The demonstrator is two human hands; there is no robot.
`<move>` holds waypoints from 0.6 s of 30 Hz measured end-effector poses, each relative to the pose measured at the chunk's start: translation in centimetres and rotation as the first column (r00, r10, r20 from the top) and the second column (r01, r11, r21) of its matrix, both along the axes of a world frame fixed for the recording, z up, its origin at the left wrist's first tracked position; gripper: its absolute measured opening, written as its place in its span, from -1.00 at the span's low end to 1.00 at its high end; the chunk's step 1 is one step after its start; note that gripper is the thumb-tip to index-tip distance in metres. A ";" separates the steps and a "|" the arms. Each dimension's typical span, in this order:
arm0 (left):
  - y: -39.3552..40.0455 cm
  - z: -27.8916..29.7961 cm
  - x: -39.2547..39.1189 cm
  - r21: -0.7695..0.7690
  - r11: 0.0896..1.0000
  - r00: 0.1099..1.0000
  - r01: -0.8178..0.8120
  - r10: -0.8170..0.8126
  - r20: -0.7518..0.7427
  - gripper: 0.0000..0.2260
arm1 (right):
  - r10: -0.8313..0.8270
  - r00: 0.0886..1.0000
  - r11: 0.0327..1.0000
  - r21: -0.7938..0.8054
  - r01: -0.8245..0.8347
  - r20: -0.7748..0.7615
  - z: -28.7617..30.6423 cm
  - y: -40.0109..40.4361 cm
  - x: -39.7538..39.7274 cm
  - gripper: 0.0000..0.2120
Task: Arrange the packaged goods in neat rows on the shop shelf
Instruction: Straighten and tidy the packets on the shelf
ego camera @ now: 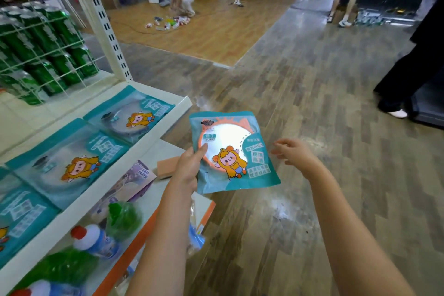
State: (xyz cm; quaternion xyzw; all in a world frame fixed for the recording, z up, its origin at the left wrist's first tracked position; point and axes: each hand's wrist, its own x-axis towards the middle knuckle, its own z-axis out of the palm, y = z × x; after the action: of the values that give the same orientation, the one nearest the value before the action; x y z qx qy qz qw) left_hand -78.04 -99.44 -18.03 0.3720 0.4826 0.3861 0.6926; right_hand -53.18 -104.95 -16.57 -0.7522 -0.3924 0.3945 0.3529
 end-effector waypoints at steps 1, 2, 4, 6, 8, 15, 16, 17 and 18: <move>0.5 0.1 -0.6 0.014 1.000 1.000 -0.013 0.013 -0.001 -0.87 | 0.010 0.996 1.000 0.019 -0.011 0.087 -0.1 0.7 -0.3 -0.77; 0.8 0.2 -1.1 0.019 0.999 0.999 -0.030 0.030 0.013 -0.86 | 0.023 0.981 0.999 0.024 -0.028 0.193 -0.3 1.3 -0.6 -0.76; 1.5 0.0 -2.3 0.015 0.998 0.997 -0.063 0.062 0.045 -0.80 | 0.064 0.920 0.998 -0.001 -0.070 0.387 -0.6 1.8 -1.8 -0.75; 2.0 -0.5 -3.5 0.005 0.995 0.994 -0.096 0.096 0.057 -0.79 | 0.128 0.866 0.991 -0.023 -0.133 0.484 -1.4 2.3 -3.0 -0.75; 2.5 -0.9 -4.7 -0.009 0.990 0.989 -0.141 0.142 0.044 -0.81 | 0.196 0.831 0.980 -0.066 -0.190 0.520 -2.0 3.0 -4.1 -0.75; 5.4 0.4 -7.2 0.012 0.956 0.956 -0.293 0.292 0.037 -0.82 | 0.285 0.734 0.932 -0.001 -0.361 0.616 -0.6 9.8 -6.2 -0.73; 5.9 0.7 -7.3 0.007 0.946 0.945 -0.325 0.324 0.035 -0.83 | 0.294 0.725 0.922 0.016 -0.388 0.622 -0.3 11.1 -6.5 -0.73; 6.2 1.1 -7.5 -0.001 0.936 0.935 -0.352 0.352 0.027 -0.83 | 0.309 0.716 0.909 0.027 -0.416 0.626 0.0 12.3 -6.8 -0.73; 6.6 1.4 -7.6 -0.004 0.926 0.925 -0.378 0.378 0.025 -0.82 | 0.328 0.706 0.896 0.029 -0.442 0.627 0.2 13.6 -7.1 -0.73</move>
State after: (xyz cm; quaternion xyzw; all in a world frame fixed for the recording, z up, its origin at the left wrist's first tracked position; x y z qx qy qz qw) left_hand -85.64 -92.85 -16.60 0.2676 0.5364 0.5172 0.6109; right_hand -60.29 -91.36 -16.41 -0.7046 -0.6666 0.1604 0.1827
